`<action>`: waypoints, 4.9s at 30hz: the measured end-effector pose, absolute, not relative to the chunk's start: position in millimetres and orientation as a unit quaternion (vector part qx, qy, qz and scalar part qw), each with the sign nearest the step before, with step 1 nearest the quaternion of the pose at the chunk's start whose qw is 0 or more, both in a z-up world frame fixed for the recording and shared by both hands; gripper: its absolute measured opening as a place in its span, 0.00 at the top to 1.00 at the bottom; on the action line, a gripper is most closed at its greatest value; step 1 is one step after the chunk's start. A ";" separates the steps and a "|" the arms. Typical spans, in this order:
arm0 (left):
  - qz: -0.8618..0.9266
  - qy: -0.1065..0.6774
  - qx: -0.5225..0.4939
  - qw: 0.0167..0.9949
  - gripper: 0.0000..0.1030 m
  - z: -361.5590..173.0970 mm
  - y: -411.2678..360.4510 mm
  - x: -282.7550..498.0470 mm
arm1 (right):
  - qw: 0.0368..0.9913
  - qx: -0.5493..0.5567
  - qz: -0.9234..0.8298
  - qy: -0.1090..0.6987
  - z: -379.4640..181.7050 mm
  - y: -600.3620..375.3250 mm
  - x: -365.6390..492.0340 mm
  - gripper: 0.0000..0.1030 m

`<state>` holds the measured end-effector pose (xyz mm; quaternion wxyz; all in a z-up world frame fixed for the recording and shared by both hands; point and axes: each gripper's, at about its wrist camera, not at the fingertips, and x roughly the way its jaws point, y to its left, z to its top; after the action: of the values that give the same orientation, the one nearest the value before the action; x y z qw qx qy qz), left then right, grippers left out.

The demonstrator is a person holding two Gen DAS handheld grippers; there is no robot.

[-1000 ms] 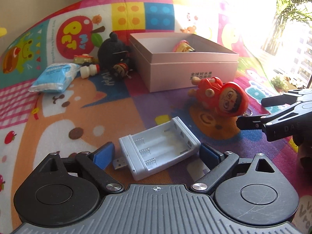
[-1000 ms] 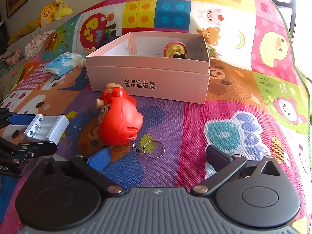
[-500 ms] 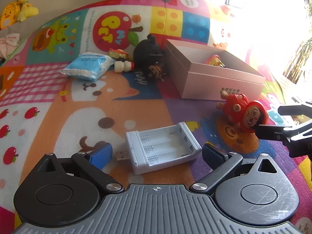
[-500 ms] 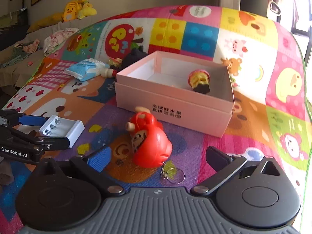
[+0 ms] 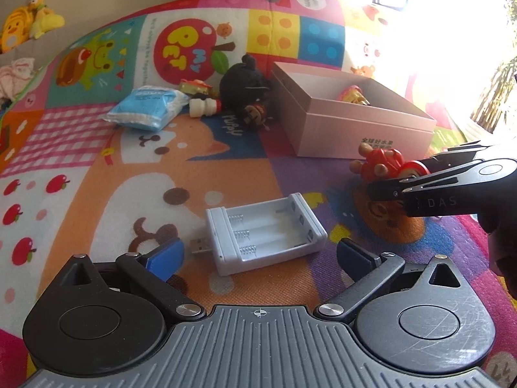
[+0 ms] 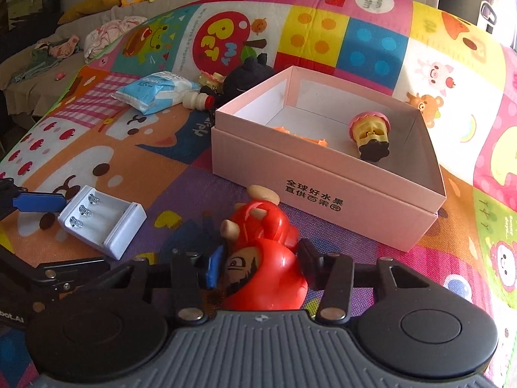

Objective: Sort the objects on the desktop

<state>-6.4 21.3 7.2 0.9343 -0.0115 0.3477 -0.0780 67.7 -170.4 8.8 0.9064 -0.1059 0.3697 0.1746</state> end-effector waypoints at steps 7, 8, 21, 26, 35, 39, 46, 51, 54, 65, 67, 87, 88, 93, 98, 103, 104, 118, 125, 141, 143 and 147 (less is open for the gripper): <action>-0.096 0.352 0.016 0.931 0.00 4.9 -0.9 16.5 | 0.903 -0.113 0.175 0.375 12.2 -188.8 37.3 0.54; -0.101 0.351 0.021 0.931 0.00 4.8 -4.5 17.3 | 0.903 -0.114 0.175 0.375 12.2 -190.7 33.4 0.54; -0.115 0.362 0.049 0.924 0.00 1.8 -16.8 29.9 | 0.911 -0.114 0.166 0.360 3.8 -197.3 25.0 0.50; -0.114 0.362 0.047 0.924 0.00 2.5 -17.1 32.8 | 0.914 -0.115 0.162 0.353 4.4 -198.6 25.3 0.49; -0.130 0.360 0.060 0.922 0.07 6.1 -20.4 9.6 | 0.909 -0.113 0.163 0.367 3.2 -195.3 30.7 0.53; -0.137 0.356 0.074 0.921 0.07 12.6 -21.2 -4.0 | 0.909 -0.102 0.156 0.372 12.8 -203.0 27.5 0.54; -0.155 0.289 0.088 0.941 0.07 67.3 -28.2 -5.8 | 0.926 -0.037 0.170 0.335 76.6 -235.6 15.9 0.55; -0.170 0.193 0.118 0.959 0.07 126.3 -54.8 13.6 | 0.965 -0.002 0.142 0.220 152.1 -269.7 7.2 0.55; -0.179 0.182 0.118 0.960 0.07 136.5 -73.8 39.6 | 0.973 0.005 0.121 0.195 167.2 -283.0 10.6 0.55; -0.216 0.245 0.018 0.945 0.07 89.4 -116.4 136.4 | 0.969 0.014 0.077 0.235 137.7 -308.0 40.7 0.55; -0.210 0.246 0.001 0.946 0.05 87.3 -103.9 135.4 | 0.969 0.015 0.072 0.238 133.5 -309.5 45.4 0.55; -0.102 0.312 -0.034 0.944 0.01 22.8 27.5 48.6 | 0.938 0.032 0.114 0.327 116.9 -205.7 206.6 0.55; -0.102 0.313 -0.038 0.944 0.01 21.7 30.3 49.2 | 0.935 0.026 0.112 0.335 112.9 -194.9 219.3 0.55; -0.090 0.314 -0.062 0.943 0.01 16.7 45.4 52.0 | 0.922 0.014 0.098 0.373 92.9 -162.7 260.5 0.50; -0.074 0.311 -0.089 0.943 0.00 11.3 59.4 53.1 | 0.923 0.000 0.113 0.368 91.9 -145.1 256.0 0.50; -0.034 0.301 -0.103 0.947 0.00 11.8 70.7 53.3 | 0.917 -0.031 0.129 0.375 91.2 -112.0 262.5 0.50; -0.026 0.300 -0.104 0.948 0.00 11.6 72.5 53.0 | 0.915 -0.031 0.132 0.381 89.8 -104.8 267.6 0.45; -0.032 0.312 -0.142 0.939 0.00 6.0 84.8 56.6 | 0.889 -0.117 0.083 0.434 38.5 -6.7 359.9 0.52; -0.081 0.321 -0.109 0.937 0.00 7.0 72.2 52.3 | 0.873 -0.161 0.147 0.436 46.2 -12.4 303.4 0.51; -0.161 0.321 -0.041 0.933 0.00 8.3 39.7 23.7 | 0.855 -0.141 0.289 0.408 95.1 -84.9 113.4 0.51; -0.151 0.321 -0.044 0.934 0.00 7.9 40.6 23.7 | 0.876 -0.160 0.263 0.372 89.6 -102.5 100.8 0.46; -0.138 0.335 -0.067 0.930 0.00 5.8 47.7 29.7 | 0.873 -0.153 0.238 0.398 68.9 -131.4 103.2 0.45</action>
<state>29.7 47.7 5.8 0.9299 -0.0666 0.3345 -0.1378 103.2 -131.4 68.9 0.8727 -0.1533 0.3975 0.2384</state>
